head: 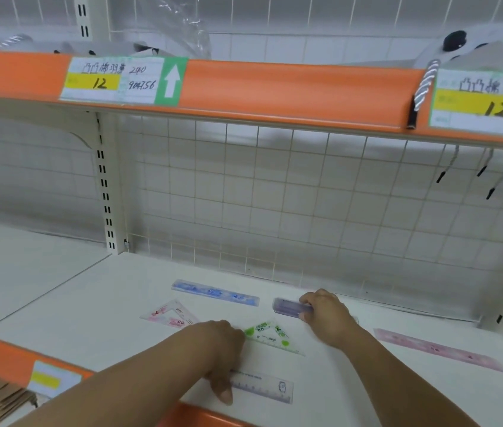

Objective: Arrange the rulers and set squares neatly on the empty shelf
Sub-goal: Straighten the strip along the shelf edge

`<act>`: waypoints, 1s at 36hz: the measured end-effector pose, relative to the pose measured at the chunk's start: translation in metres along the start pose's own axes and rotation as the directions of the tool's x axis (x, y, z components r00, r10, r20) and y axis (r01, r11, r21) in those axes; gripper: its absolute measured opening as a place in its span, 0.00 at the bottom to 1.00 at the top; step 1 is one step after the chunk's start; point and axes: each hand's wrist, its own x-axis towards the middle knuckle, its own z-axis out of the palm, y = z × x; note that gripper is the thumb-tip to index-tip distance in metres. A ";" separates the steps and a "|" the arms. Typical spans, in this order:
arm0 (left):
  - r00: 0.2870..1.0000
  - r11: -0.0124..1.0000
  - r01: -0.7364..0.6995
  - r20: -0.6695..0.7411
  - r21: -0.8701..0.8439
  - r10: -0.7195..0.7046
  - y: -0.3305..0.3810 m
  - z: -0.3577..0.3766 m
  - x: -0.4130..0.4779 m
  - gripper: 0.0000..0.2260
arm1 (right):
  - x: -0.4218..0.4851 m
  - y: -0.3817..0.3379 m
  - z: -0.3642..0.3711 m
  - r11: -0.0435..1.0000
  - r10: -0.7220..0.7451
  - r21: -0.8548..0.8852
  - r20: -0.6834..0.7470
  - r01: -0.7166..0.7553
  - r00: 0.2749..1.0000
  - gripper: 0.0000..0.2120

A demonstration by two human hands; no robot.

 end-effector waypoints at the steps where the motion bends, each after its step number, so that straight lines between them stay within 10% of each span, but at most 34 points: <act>1: 1.000 1.000 0.000 0.002 0.002 0.000 0.000 0.000 0.000 0.34 | 0.000 0.000 0.000 1.000 -0.001 -0.008 0.003 0.002 1.000 0.12; 7: 1.000 1.000 -0.004 -0.012 0.001 0.004 -0.001 0.001 0.001 0.35 | -0.010 -0.004 -0.009 0.999 0.008 0.040 -0.050 -0.006 0.999 0.22; 13: 1.000 1.000 -0.005 -0.022 0.007 0.005 -0.003 0.004 0.003 0.36 | -0.029 -0.019 -0.017 0.995 -0.058 0.078 -0.138 0.069 0.989 0.07; 18: 1.000 1.000 -0.003 -0.021 0.007 0.003 -0.003 0.005 0.003 0.35 | -0.062 -0.045 -0.022 0.966 -0.202 0.174 0.061 0.189 0.977 0.20; 25: 0.998 1.000 0.002 -0.060 -0.021 -0.003 -0.008 0.013 -0.002 0.33 | -0.090 -0.066 -0.012 0.946 -0.325 0.105 0.290 0.307 0.900 0.13; 36: 0.993 0.980 0.121 0.001 -0.160 -0.122 -0.068 0.028 -0.025 0.28 | -0.107 -0.062 -0.005 0.966 -0.255 0.100 0.254 0.237 0.933 0.22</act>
